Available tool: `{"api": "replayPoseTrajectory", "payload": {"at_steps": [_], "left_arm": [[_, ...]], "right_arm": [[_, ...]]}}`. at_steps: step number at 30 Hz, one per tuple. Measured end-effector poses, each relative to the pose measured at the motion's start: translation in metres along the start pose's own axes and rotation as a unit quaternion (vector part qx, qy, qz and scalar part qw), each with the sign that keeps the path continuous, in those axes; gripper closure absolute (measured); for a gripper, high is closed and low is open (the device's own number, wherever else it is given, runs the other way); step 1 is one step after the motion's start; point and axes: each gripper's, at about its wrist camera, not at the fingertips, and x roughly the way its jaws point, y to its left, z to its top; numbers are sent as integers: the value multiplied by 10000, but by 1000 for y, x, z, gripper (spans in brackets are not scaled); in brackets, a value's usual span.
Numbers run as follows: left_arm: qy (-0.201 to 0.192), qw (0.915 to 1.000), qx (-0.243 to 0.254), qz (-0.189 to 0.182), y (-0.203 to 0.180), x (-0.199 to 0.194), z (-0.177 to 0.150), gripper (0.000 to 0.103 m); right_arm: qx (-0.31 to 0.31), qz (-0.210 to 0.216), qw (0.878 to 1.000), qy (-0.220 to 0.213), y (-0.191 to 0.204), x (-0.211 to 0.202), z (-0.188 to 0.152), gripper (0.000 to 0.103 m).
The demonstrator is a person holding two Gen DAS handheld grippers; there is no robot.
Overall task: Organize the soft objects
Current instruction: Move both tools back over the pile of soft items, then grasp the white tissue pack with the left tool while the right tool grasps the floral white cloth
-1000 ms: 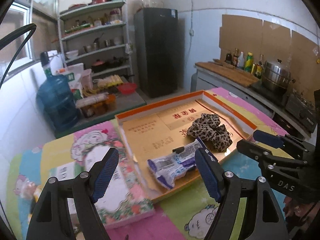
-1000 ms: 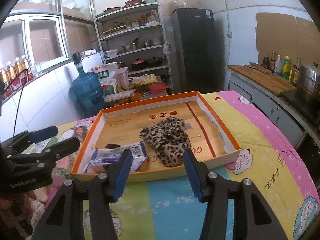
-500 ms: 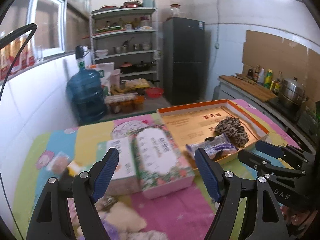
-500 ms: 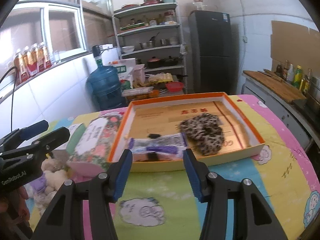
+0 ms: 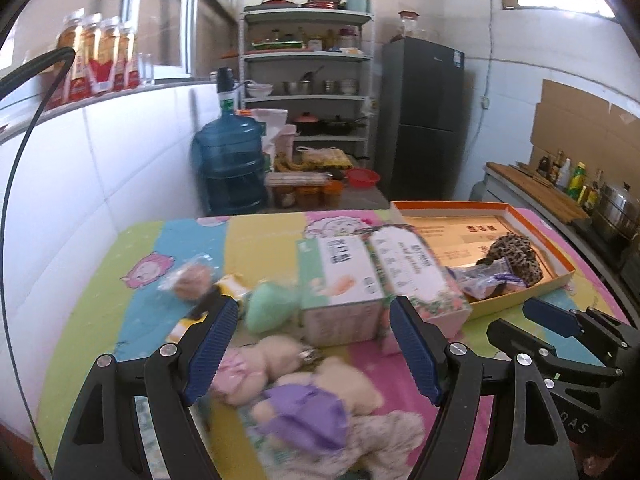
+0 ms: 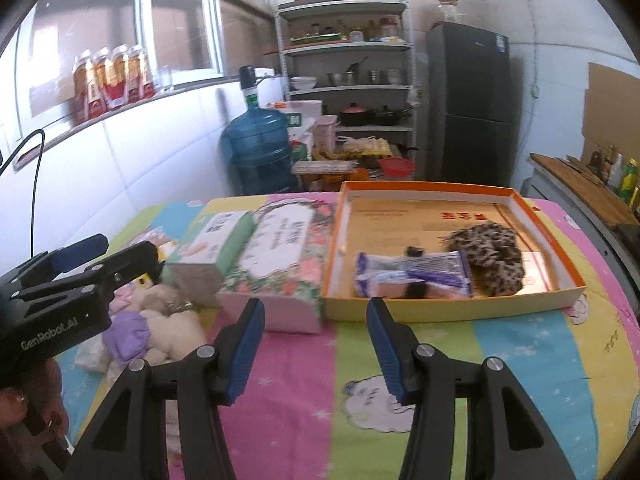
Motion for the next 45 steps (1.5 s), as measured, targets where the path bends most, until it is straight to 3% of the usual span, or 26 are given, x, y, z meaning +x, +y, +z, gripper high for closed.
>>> {"api": "replayPoseTrajectory", "payload": {"at_steps": [10,19,25,31,45], "left_arm": [[68,9978,-381,544,68,-19,-36,23],[239,9945,-731,710,112,-30,-78,23],[414,9934,-868,624,122,-23,-98,23],[558,9935,-879,459,117,-6,-100,23],[916,9894,-1032,444,117,27,-111,23]], "right_arm": [[-200,484,9984,197,42,5,-17,50],[-475,841,9943,459,72,11,-38,50],[-528,925,9925,603,81,19,-45,50],[-523,923,9919,699,81,25,-49,50],[-547,875,9909,861,82,40,-55,50]]}}
